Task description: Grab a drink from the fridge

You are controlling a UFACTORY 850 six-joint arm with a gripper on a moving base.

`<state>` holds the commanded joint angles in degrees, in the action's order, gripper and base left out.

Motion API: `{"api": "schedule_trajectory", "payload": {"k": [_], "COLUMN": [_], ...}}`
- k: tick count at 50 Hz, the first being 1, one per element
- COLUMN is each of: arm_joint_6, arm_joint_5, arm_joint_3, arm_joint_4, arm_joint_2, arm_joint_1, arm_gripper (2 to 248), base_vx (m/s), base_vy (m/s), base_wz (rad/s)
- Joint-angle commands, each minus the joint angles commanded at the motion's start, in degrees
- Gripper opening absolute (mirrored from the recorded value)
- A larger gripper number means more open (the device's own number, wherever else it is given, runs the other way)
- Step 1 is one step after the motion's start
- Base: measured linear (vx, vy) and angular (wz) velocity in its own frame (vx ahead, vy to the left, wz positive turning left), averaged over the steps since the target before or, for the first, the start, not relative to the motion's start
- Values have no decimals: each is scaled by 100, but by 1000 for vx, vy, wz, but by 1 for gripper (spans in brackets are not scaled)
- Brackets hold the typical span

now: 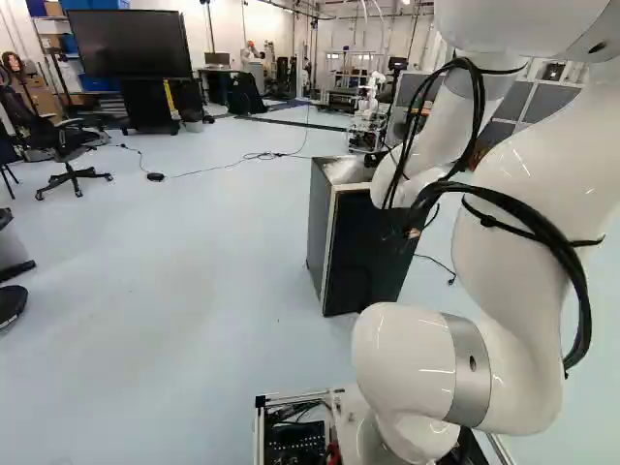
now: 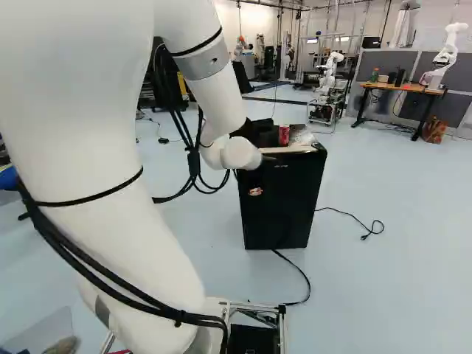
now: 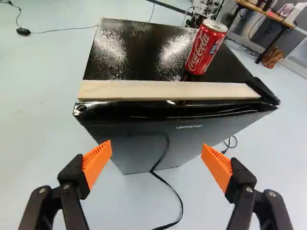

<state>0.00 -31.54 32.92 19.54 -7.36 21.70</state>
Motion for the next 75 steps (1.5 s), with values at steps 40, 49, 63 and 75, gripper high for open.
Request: {"api": "schedule_trajectory", "payload": {"k": [40,49,63,75], "arm_joint_6": [0,0,0,0], "arm_joint_5": [-1033,-1173,-1340,-1451], "arm_joint_3": [490,691,1050,1367], "arm_joint_4": [-293,-451,-732,-977], "arm_joint_2": [-437,-612,-919,-1183], "arm_joint_1": [-94,-130,-139,-128], "arm_gripper": [247,247,247,247], "base_vx": [0,0,0,0], "base_vy": [0,0,0,0], "base_wz": [0,0,0,0]}}
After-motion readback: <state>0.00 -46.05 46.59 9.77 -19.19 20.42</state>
